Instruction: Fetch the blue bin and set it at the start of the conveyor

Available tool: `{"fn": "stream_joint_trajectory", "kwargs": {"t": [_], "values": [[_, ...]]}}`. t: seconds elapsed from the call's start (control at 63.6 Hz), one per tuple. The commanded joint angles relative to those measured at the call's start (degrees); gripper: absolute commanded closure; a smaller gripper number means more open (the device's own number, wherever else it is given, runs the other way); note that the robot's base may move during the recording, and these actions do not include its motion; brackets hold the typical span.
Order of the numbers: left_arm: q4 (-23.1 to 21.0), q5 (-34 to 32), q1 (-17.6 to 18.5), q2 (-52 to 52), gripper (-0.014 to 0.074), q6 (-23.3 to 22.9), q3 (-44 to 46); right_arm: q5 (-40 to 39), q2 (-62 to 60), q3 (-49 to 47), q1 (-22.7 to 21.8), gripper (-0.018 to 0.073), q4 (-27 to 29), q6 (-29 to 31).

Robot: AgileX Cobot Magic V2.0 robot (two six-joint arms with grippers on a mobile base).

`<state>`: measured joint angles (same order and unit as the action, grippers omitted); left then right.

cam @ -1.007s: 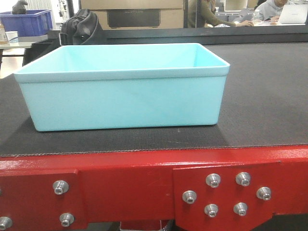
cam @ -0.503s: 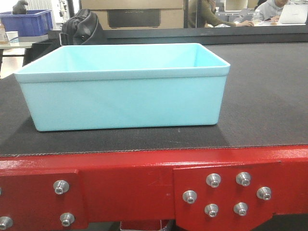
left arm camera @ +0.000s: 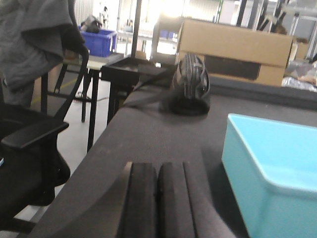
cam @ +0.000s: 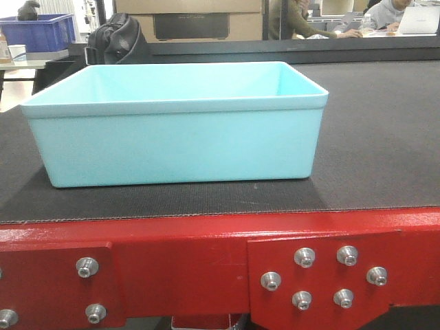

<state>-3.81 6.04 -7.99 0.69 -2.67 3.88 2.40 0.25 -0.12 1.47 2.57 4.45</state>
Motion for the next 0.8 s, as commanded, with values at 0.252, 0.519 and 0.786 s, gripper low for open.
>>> {"fn": "stream_joint_trajectory", "kwargs": {"t": [0.252,0.519,0.786], "values": [[1.9,-2.8,2.1,-0.7,0.0707,0.2,-3.9,-1.3,-0.2,0.1,-0.3,0.0724,0.3,0.0],[3.1,-2.0,5.3,-0.7,0.0707,0.2,-3.9,-1.3,-0.2,0.1,-0.3,0.0724,0.3,0.0],[3.1,-2.3,5.3,-0.7,0.0707,0.2,-3.9,-1.3,-0.2,0.1,-0.3,0.0724,0.3,0.0]]}}
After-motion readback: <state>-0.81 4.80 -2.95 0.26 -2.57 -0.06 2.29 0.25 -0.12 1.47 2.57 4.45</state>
